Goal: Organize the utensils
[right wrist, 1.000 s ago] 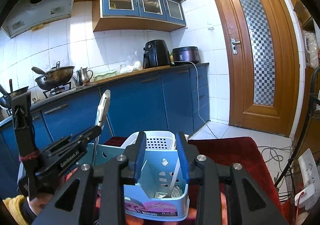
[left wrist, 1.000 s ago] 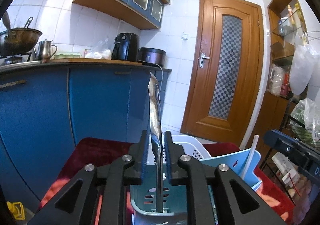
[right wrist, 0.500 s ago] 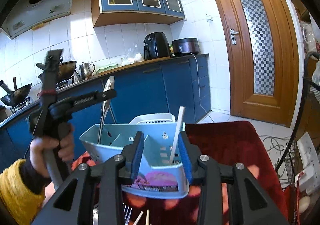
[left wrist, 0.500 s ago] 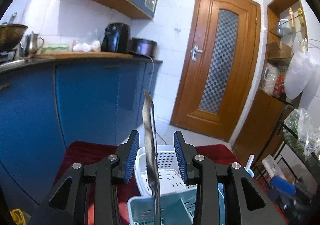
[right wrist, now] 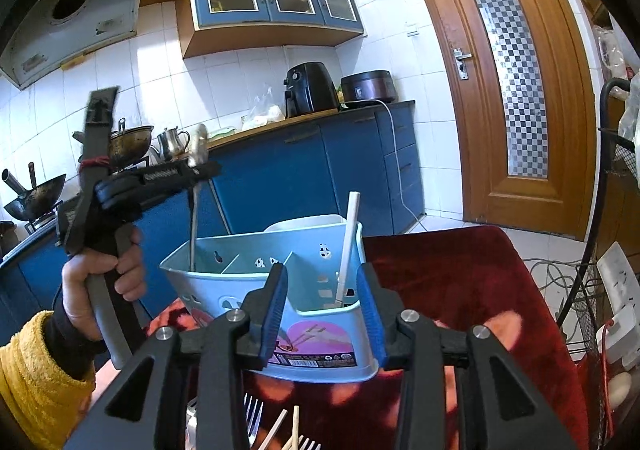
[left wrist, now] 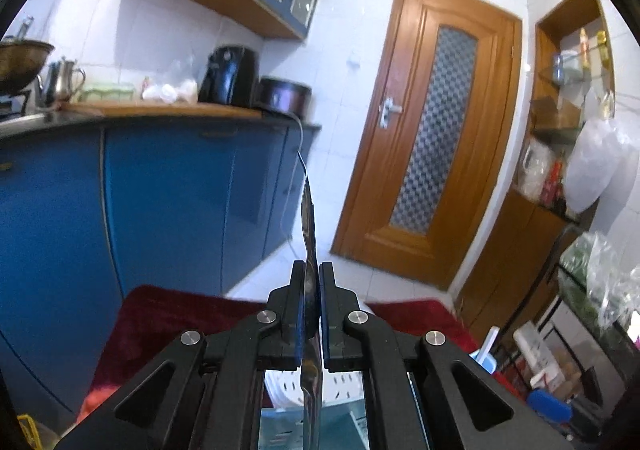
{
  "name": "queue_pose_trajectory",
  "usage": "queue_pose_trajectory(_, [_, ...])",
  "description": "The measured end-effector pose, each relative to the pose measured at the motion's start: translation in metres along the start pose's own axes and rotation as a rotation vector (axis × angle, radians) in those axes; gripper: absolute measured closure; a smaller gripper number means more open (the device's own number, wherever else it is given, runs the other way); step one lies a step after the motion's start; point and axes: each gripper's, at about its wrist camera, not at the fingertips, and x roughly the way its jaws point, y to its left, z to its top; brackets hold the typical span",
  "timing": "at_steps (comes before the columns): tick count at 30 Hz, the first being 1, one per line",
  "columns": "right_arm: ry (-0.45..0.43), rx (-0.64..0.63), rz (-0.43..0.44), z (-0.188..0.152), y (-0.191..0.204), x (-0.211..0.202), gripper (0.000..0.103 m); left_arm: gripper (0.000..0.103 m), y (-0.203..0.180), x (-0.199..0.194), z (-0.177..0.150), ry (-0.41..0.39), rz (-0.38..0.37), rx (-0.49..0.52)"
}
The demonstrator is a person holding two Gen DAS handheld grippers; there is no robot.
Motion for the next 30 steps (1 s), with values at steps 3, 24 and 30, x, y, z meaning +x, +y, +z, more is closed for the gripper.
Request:
queue_pose_trajectory(3, [0.004,0.004,0.002,-0.002,-0.001,0.001,0.064,0.097,-0.004,-0.011,-0.005,-0.05,0.022,0.017])
queue_pose_trajectory(24, [-0.009,0.036,-0.006,-0.004,-0.003,-0.013,0.064,0.097,-0.013,-0.043,-0.011,-0.157,0.046,0.032])
queue_pose_trajectory(30, [-0.009,0.042,-0.003,-0.005,-0.004,-0.013,0.064,0.097,-0.004,-0.043,-0.015,-0.17,0.034,-0.029])
